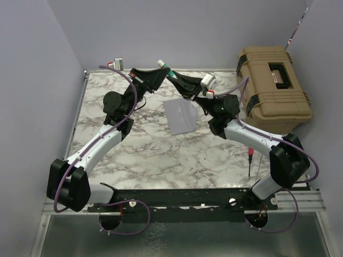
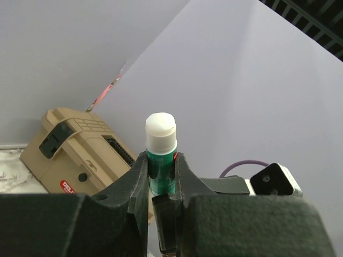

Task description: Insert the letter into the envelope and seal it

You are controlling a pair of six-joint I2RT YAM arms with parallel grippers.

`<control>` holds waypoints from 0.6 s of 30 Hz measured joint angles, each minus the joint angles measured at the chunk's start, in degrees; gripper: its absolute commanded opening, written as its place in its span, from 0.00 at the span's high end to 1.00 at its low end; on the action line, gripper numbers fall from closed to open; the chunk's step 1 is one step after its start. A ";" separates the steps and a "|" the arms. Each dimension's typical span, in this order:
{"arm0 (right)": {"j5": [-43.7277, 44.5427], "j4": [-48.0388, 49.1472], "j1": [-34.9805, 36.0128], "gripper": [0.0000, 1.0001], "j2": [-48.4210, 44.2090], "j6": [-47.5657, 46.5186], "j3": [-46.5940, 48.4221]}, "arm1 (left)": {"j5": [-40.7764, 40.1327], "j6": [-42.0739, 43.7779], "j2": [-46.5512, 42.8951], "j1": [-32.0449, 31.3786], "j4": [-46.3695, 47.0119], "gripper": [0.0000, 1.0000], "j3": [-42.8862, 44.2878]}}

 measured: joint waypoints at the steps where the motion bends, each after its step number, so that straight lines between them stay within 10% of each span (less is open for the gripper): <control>1: 0.26 -0.68 0.00 1.00 0.00 0.59 0.42 | 0.00 0.20 0.04 0.11 -0.07 0.55 0.17; 8: 3.63 -8.46 -0.83 1.00 -2.05 5.92 1.36 | 2.56 3.58 -0.46 0.98 -4.63 0.04 0.55; 18: -5.53 -28.68 -10.84 1.00 -7.87 20.28 5.35 | 7.72 19.45 -7.08 6.93 -24.85 0.01 1.07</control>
